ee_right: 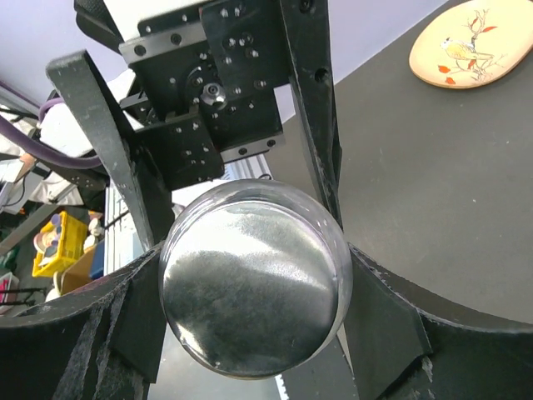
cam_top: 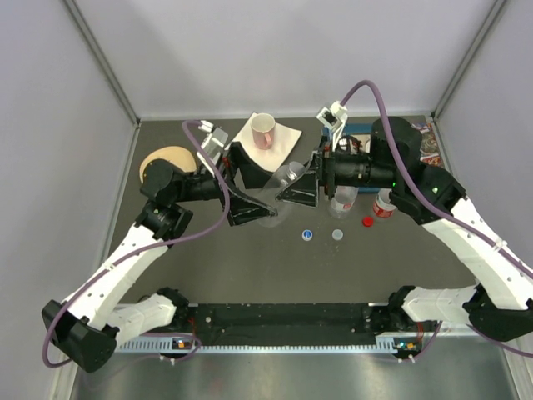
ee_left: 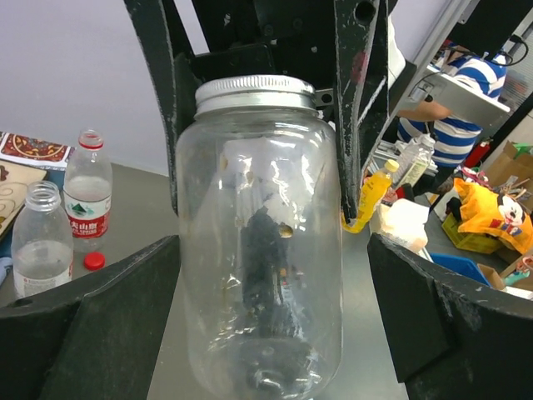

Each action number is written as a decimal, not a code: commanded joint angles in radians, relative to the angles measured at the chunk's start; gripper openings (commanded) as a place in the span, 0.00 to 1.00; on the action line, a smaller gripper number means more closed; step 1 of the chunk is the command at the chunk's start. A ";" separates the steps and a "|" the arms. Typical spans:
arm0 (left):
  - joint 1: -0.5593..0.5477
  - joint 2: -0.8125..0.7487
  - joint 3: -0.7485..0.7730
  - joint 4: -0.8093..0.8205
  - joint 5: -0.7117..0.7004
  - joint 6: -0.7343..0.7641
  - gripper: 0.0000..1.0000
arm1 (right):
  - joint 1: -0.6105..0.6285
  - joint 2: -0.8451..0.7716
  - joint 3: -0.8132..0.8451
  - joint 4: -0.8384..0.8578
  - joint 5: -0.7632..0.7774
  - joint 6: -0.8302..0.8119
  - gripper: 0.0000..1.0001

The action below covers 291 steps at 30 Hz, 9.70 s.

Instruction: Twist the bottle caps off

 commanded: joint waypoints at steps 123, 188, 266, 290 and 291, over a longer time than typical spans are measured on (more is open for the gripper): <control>-0.355 -0.194 -0.029 -0.283 -0.522 0.566 0.40 | 0.107 -0.016 0.007 0.144 0.098 -0.136 0.00; -0.289 -0.181 -0.064 -0.358 -0.628 0.654 0.42 | 0.052 -0.103 -0.006 0.209 0.522 0.092 0.99; -0.147 0.012 -0.070 0.500 0.233 -0.287 0.44 | 0.119 -0.013 0.083 0.131 -0.731 -0.397 0.00; -0.149 -0.076 0.040 -0.344 -0.155 0.452 0.39 | 0.111 -0.069 0.228 0.138 0.313 -0.190 0.94; -0.152 -0.082 0.035 -0.353 -0.193 0.467 0.39 | 0.113 -0.068 0.226 0.137 0.338 -0.170 0.96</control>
